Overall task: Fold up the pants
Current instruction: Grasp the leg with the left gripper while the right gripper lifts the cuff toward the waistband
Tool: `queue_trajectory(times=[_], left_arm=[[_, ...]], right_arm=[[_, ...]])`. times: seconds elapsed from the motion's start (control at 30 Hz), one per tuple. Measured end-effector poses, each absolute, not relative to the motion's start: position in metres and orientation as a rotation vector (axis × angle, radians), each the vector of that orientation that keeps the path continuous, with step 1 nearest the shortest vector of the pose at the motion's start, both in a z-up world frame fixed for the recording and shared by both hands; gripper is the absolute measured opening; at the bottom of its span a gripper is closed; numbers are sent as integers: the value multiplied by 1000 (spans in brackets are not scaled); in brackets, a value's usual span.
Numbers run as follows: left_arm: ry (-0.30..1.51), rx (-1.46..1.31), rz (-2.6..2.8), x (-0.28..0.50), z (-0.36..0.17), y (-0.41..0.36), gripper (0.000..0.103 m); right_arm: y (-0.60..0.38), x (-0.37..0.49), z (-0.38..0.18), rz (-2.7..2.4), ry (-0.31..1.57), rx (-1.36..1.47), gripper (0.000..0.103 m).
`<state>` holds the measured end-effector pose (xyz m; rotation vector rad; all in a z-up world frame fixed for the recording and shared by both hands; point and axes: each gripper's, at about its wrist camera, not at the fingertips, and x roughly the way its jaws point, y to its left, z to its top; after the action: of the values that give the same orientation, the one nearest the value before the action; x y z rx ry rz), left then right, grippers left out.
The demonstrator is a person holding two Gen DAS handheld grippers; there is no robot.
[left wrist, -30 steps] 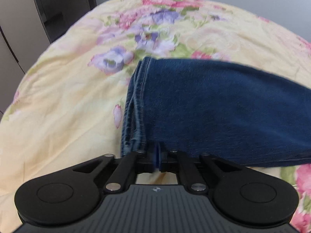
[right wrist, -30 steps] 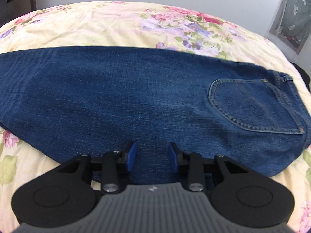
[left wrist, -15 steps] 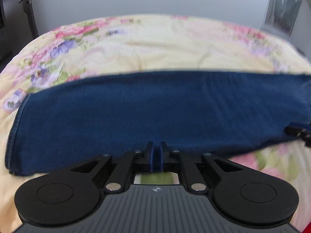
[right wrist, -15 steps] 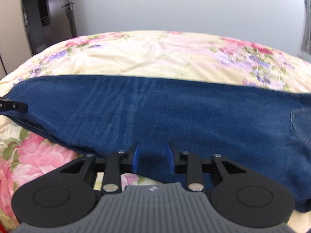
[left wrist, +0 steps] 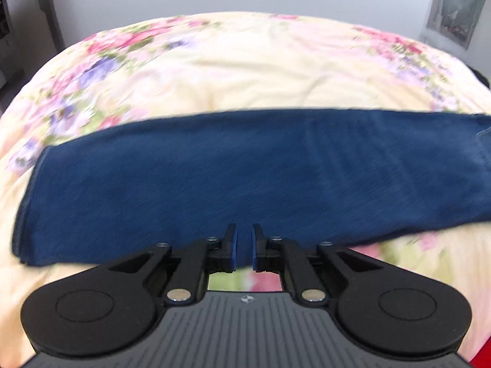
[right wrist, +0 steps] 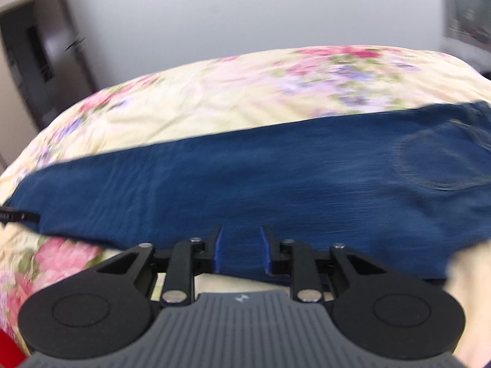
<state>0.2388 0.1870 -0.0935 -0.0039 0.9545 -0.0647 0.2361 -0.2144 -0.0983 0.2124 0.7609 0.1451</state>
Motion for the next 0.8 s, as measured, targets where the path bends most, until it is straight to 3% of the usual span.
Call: queue_trajectory(times=[0.37,0.5,0.7,0.73,0.77,0.8], left_arm=[[996,-38,-138,296,-102,89,8],[1023,8,-133,312,-116,63,8],[1070,99,-123,328,-132,40,8],[1075,108,-122,330,-134,38,8],[1079,111,-120,332,-135,37,8],[1083,114,-119,333,-136,37,8]], right_arm=[[-517,217,-100,-254,689,720,58],[-594,228,-132,-265,645,983,60],[-634,269,-176,-193,624,1225,58],[-637,275,-179,-191,630,1229,57],[-639,281,-180,-198,634,1222,46],[-641,286,-179,-192,633,1205,26]])
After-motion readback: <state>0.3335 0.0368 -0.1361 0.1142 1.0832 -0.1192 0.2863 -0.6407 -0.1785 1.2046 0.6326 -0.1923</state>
